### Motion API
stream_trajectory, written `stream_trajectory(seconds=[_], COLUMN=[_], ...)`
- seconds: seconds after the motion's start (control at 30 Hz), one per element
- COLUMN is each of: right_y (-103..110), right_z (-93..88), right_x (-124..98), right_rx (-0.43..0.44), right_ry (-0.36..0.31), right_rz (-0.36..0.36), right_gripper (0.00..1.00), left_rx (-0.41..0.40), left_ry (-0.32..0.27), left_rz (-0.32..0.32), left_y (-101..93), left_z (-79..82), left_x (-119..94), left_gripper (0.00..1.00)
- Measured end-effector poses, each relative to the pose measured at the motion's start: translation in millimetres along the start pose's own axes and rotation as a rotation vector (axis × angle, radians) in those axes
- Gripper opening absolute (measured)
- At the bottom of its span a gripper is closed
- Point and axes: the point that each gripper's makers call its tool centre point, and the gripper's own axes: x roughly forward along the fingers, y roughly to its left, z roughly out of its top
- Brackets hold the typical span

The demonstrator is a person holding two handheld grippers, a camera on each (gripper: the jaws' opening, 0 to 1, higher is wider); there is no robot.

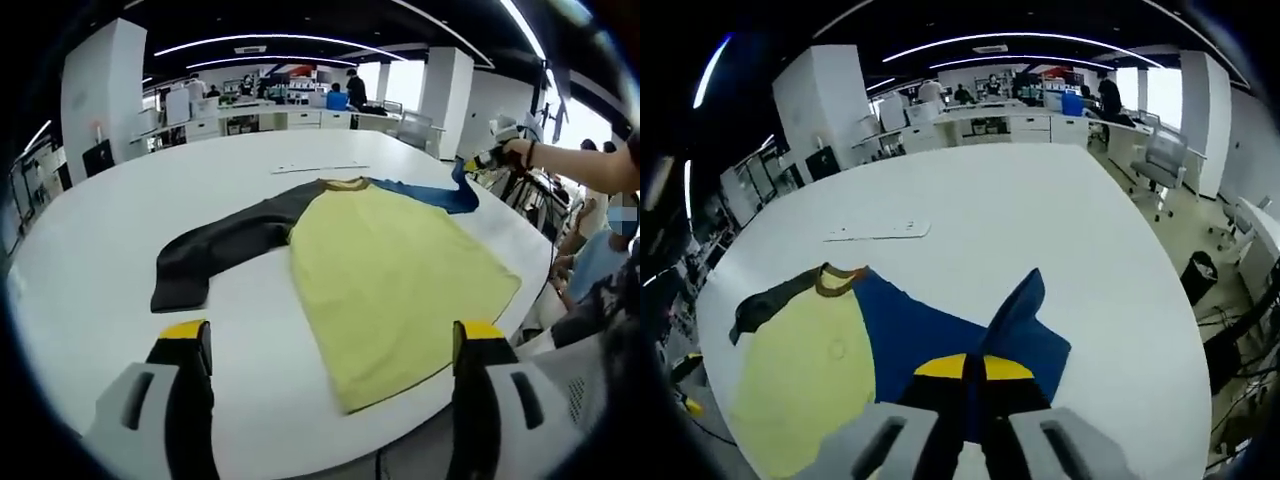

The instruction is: Fold the garment on the visible template until the final outline fits inside the template.

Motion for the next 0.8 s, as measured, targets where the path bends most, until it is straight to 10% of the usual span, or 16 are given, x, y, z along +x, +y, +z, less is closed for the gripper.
stream_trajectory(seconds=[0.8], right_y=[94], right_z=[18.2], right_x=[30], right_rx=[-0.091], right_ry=[-0.004], right_rz=[0.144], right_gripper=[0.0], left_rx=[-0.029], left_ry=[-0.008], left_rz=[0.007], left_y=[10.2], left_z=[-7.6], left_x=[-2], left_gripper=[0.98])
